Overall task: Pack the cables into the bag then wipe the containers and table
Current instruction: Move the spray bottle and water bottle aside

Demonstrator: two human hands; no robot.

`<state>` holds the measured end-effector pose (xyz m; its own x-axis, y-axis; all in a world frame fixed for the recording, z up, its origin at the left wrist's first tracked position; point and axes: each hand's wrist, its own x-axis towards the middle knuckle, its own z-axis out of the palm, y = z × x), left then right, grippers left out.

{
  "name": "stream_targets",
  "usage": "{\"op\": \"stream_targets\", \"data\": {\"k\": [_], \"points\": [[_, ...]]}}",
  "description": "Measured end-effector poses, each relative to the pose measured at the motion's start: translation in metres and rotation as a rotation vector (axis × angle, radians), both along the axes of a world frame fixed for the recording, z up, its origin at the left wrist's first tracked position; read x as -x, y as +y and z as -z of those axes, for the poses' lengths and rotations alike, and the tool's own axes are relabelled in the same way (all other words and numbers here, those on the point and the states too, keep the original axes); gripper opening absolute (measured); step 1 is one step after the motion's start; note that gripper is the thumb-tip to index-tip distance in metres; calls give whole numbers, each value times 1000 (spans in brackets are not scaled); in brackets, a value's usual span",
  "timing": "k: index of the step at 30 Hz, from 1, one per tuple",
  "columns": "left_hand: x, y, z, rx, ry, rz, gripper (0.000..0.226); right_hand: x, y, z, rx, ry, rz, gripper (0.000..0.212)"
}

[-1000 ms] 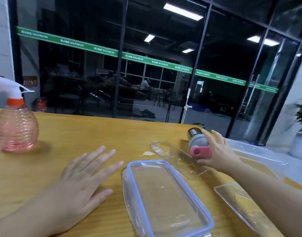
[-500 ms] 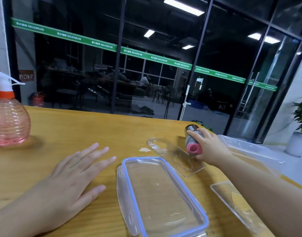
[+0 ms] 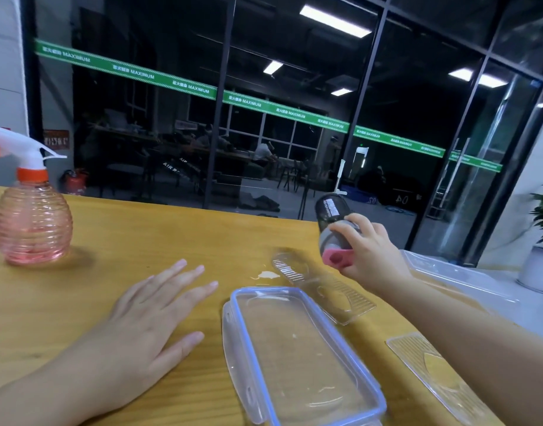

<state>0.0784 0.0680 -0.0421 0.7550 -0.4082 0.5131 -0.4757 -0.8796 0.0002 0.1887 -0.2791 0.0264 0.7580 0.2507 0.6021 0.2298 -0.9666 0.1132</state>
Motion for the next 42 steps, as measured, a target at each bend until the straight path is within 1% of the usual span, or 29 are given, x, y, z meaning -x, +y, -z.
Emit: {"op": "stream_targets", "data": {"k": [2, 3, 5, 6, 8, 10, 13, 15, 16, 20, 22, 23, 25, 26, 29, 32, 34, 36, 38, 42], "points": [[-1, 2, 0, -16, 63, -24, 52, 6, 25, -8, -78, -17, -118, 65], [0, 2, 0, 11, 111, -29, 53, 10, 40, -12, -120, -16, -180, 67], [2, 0, -1, 120, 145, -13, 58, 20, 72, -18, -233, -5, -312, 71], [3, 0, -2, 158, 129, -23, 62, 25, 89, -21, -314, 14, -382, 72], [2, 3, -2, 174, 85, -72, 69, 34, 123, -25, -486, 94, -500, 75], [2, 2, -4, 224, 79, -114, 75, 39, 151, -28, -623, 188, -576, 75], [2, 3, -6, 264, 86, -177, 77, 37, 184, -35, -778, 282, -628, 74], [2, 2, -6, 250, 103, -208, 71, 33, 201, -40, -890, 367, -664, 73], [2, 1, -6, 259, 118, -223, 68, 31, 209, -44, -938, 413, -670, 71], [-1, 6, -9, 295, 71, -256, 73, 30, 239, -62, -1066, 560, -612, 51], [-6, 10, -10, 309, 20, -238, 72, 27, 252, -69, -1104, 629, -570, 45], [-8, 14, -11, 307, -46, -226, 73, 26, 261, -73, -1099, 649, -554, 44], [-12, 25, -13, 323, -141, -222, 75, 22, 277, -78, -1083, 664, -536, 41], [-13, 30, -17, 331, -152, -242, 74, 20, 286, -81, -1081, 666, -534, 38], [-13, 49, -23, 344, -88, -346, 68, 11, 309, -89, -1089, 667, -512, 31], [-15, 66, -25, 280, -32, -420, 70, -1, 335, -87, -1052, 639, -503, 32], [-16, 75, -27, 271, 0, -469, 70, -10, 350, -84, -1046, 616, -495, 35], [-17, 80, -27, 268, 29, -524, 70, -18, 360, -82, -1081, 608, -480, 35], [-20, 84, -25, 252, 64, -555, 71, -26, 369, -79, -1127, 591, -477, 29], [-25, 83, -18, 214, 174, -575, 71, -39, 387, -63, -1175, 469, -475, 30]]}}
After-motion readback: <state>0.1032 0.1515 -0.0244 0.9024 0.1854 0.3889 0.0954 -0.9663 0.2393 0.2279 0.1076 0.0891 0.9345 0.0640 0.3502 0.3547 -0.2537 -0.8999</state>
